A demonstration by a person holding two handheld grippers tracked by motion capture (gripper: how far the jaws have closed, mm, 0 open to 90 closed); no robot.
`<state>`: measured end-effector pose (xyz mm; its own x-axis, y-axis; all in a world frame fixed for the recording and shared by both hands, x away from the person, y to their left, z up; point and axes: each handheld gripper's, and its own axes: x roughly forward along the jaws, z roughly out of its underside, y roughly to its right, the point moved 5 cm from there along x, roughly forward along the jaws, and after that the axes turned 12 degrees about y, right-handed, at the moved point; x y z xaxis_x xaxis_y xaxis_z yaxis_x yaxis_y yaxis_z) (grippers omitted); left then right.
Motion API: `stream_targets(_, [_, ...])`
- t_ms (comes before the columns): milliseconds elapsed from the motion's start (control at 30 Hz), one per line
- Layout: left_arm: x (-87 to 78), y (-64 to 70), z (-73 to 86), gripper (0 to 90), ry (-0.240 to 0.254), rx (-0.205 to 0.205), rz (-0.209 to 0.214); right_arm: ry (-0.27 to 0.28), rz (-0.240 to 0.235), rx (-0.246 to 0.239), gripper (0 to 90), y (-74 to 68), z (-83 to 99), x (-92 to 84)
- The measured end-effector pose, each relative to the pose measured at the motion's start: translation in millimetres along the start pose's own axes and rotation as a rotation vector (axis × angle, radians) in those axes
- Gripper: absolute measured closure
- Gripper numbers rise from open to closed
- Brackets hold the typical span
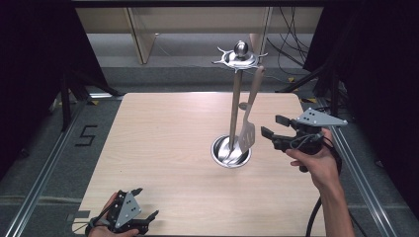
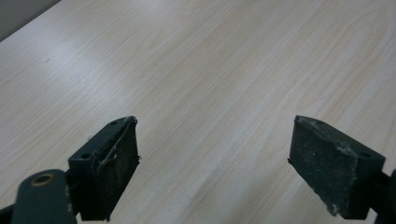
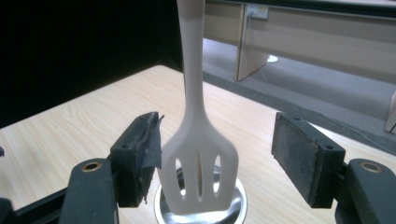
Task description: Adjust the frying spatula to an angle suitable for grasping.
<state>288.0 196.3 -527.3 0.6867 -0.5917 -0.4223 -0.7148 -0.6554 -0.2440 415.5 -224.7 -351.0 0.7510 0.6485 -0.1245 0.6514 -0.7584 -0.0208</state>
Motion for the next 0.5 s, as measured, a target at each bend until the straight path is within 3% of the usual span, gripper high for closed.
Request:
stream_targets(33, [-0.2, -0.4, -0.3, 15.0, -0.001, 0.006, -0.007, 0.001, -0.007, -0.017, 33.5, 1.2, 2.2, 0.6])
stream_targets(100, [-0.6, -0.1, -0.6, 15.0, 0.0, 0.005, -0.004, -0.012, -0.013, 0.001, 33.1, -0.6, 7.3, 0.5])
stream_targets(133, [0.7, -0.4, -0.5, 15.0, 0.015, 0.006, -0.026, -0.019, -0.011, -0.007, 32.9, 0.2, 9.4, 0.2])
stream_targets(467, [1.9, 0.1, -1.7, 15.0, 0.015, -0.002, -0.025, -0.042, -0.024, 0.008, 32.0, -2.1, 24.6, -3.3])
stream_targets(500, [2.3, 1.7, -2.1, 15.0, 0.024, -0.018, -0.016, -0.048, -0.018, 0.003, 32.0, -1.6, 26.2, -4.4])
